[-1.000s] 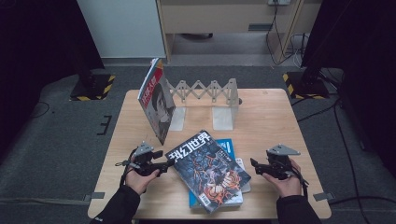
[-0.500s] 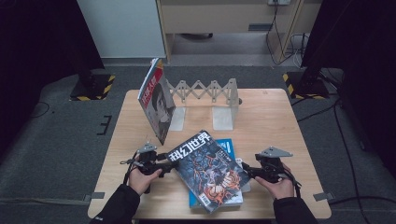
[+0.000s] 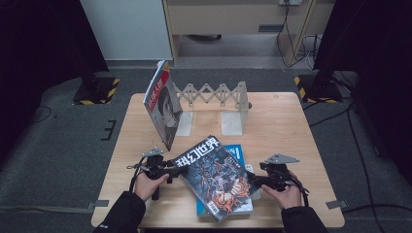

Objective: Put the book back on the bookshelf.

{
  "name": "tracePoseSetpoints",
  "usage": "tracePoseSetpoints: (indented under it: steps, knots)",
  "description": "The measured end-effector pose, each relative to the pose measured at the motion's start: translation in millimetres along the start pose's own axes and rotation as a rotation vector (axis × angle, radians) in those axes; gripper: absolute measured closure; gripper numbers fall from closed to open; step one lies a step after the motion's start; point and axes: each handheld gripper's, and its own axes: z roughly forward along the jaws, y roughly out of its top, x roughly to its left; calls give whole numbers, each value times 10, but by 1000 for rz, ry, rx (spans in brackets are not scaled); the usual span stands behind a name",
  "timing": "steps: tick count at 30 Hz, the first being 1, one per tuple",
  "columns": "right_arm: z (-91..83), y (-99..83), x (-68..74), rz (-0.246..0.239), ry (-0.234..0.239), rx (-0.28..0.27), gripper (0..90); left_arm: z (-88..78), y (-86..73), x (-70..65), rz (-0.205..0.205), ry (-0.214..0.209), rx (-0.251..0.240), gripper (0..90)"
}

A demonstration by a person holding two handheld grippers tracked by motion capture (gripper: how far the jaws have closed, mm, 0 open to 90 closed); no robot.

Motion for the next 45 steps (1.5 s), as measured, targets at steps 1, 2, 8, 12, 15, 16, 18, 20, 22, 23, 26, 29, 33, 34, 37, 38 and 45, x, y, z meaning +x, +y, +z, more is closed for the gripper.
tracePoseSetpoints:
  steps: [1, 2, 8, 12, 15, 16, 18, 20, 22, 23, 26, 29, 33, 34, 37, 38, 45]
  knots:
    - [1, 2, -1, 0, -2, 0, 321, -14, -3, -11, 0, 3, 5, 247]
    - [4, 6, -5, 3, -6, -1, 320, -30, -7, -24, 1, 5, 11, 257]
    - [-6, 9, -14, -15, -42, -8, 320, -159, -99, -152, 11, 5, 49, 268]
    - [-35, 10, -13, -10, -41, -17, 319, -192, -105, -180, 27, -1, 67, 267]
    - [-42, 10, -8, -10, -40, -25, 314, -181, -93, -168, 38, 6, 66, 268]
    - [-43, 10, -8, -12, -38, -24, 312, -173, -86, -162, 41, 9, 62, 278]
    - [-31, 7, 1, -8, -34, -16, 306, -150, -63, -149, 36, 9, 57, 288]
    - [-13, 5, 3, -11, -28, -13, 300, -108, -41, -121, 30, -3, 56, 290]
    - [-2, 4, 4, -11, -19, -5, 300, -57, -24, -94, 13, -29, 60, 289]
    - [1, 5, 2, -11, -18, -5, 298, -34, -18, -86, 8, -43, 64, 291]
    - [5, -2, -5, -5, -15, -6, 295, -13, -17, -69, -20, -60, 71, 293]
    - [9, -5, -12, 4, -11, -6, 289, -28, -23, -79, -20, -59, 70, 301]
    - [8, -5, -12, -8, -33, -15, 291, -139, -41, -151, -12, -71, 115, 357]
    - [7, -6, -31, -17, -48, -20, 292, -201, -81, -188, -15, -90, 141, 392]
    - [8, -5, -32, 0, -51, -22, 293, -211, -99, -208, -8, -88, 142, 396]
    - [7, -2, -30, -6, -52, -24, 298, -200, -92, -201, -7, -89, 144, 387]
    - [9, 3, -14, -16, -34, -20, 300, -65, -96, -136, -63, -127, 138, 299]
